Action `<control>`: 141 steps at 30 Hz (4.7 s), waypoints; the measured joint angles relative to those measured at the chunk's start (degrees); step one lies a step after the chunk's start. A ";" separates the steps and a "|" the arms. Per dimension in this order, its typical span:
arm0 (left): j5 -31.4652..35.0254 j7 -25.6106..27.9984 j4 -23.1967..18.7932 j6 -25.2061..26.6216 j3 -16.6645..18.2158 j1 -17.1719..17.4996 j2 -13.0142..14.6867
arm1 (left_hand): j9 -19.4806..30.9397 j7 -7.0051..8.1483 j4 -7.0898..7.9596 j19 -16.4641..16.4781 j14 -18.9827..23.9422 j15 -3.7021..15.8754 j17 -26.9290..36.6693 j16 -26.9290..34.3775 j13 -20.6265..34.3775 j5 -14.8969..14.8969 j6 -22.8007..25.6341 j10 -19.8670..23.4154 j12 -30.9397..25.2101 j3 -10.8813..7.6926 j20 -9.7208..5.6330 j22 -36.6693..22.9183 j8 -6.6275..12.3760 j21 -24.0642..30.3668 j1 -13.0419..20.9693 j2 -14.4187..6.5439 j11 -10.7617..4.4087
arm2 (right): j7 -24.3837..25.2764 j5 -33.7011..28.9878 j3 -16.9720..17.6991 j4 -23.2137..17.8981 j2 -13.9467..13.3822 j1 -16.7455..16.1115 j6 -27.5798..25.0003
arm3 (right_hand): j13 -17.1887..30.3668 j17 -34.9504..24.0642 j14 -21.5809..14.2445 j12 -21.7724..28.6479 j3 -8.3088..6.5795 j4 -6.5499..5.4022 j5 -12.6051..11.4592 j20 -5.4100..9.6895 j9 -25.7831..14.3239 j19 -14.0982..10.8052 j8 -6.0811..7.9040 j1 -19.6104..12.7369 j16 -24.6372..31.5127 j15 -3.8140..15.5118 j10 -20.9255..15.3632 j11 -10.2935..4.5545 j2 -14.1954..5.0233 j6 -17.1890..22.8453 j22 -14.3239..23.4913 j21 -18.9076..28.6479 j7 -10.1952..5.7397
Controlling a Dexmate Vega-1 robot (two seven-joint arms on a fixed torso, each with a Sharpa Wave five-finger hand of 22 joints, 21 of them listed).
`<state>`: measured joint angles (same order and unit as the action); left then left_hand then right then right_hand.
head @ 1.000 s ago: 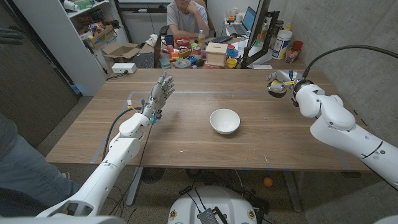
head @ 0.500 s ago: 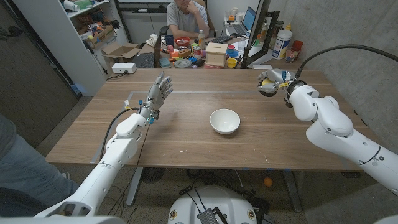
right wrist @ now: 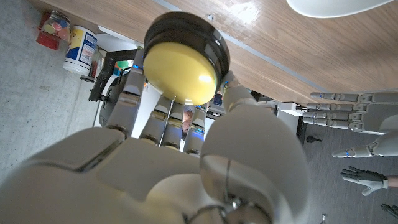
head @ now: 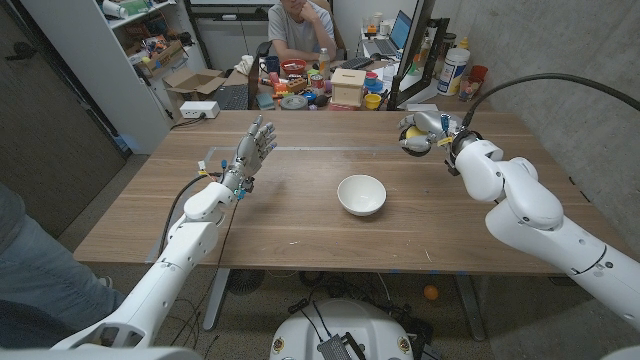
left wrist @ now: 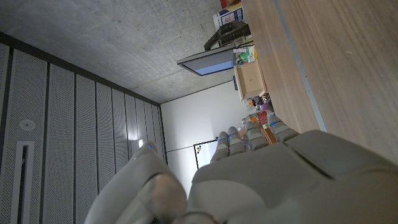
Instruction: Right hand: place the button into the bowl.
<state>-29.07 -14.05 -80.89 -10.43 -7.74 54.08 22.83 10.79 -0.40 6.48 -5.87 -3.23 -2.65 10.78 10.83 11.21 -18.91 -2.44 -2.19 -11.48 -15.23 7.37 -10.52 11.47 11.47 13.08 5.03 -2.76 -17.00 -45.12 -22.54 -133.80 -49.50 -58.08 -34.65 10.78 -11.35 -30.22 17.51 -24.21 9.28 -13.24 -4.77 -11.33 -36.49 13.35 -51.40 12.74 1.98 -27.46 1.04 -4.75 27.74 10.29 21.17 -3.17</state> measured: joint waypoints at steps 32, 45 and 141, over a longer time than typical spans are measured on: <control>0.03 -2.91 3.24 0.27 0.30 -2.56 -0.20 | 0.00 0.31 0.00 0.00 0.00 0.00 0.00 0.00 0.00 0.00 0.30 0.00 0.00 0.46 0.00 0.00 0.00 0.00 0.23 -0.23 -0.01 | -3.47 -4.93 -2.63 0.26 9.23 -0.93 10.80 | 0.03 0.06 -0.71 -0.55 -0.75 -0.25 -0.19 -0.01 0.00 -0.03 0.00 0.00 -0.17 0.08 -0.59 -0.02 0.00 0.93 0.27 -0.22 -0.52; 0.16 -3.36 4.27 0.06 0.62 -3.28 -0.66 | 0.00 0.30 0.00 0.00 0.00 0.00 0.00 0.00 0.00 0.00 0.30 0.00 0.00 0.46 0.00 0.00 0.00 0.00 0.23 -0.23 -0.01 | -3.76 -5.31 -4.49 3.35 12.67 -0.31 14.32 | 0.02 0.00 -1.70 -0.55 -0.80 -0.29 -0.63 1.59 0.00 -1.65 -0.23 0.00 -0.17 0.22 -1.32 -0.12 0.00 1.23 0.20 -0.35 -0.21; 1.63 0.35 -2.05 2.12 -0.57 -0.51 0.02 | 0.00 -0.01 -0.40 0.00 0.00 0.00 0.00 0.00 0.00 0.00 1.23 0.00 0.00 1.19 0.00 0.00 0.00 0.00 0.76 -0.76 -0.01 | 4.18 6.75 -7.93 10.97 12.30 -4.67 14.31 | 0.29 -0.11 5.05 -4.65 6.35 -4.55 3.13 -1.90 -0.27 -1.83 -2.76 9.76 -2.16 -6.70 5.20 1.23 5.20 -5.46 0.26 -3.82 -0.51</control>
<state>-27.44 -13.71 -82.94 -8.31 -8.32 53.57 22.85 10.79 -0.41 6.08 -5.87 -3.23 -2.65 10.78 10.83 11.21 -18.91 -1.21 -2.19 -11.48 -14.04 7.37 -10.52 11.47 11.47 13.84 4.28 -2.76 -12.83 -38.38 -30.47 -122.83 -37.19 -62.75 -20.34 11.07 -11.46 -25.17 12.85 -17.87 4.73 -10.11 -6.67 -11.60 -38.33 10.59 -41.64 10.58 -4.72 -22.26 2.28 0.45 22.29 10.55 17.35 -3.68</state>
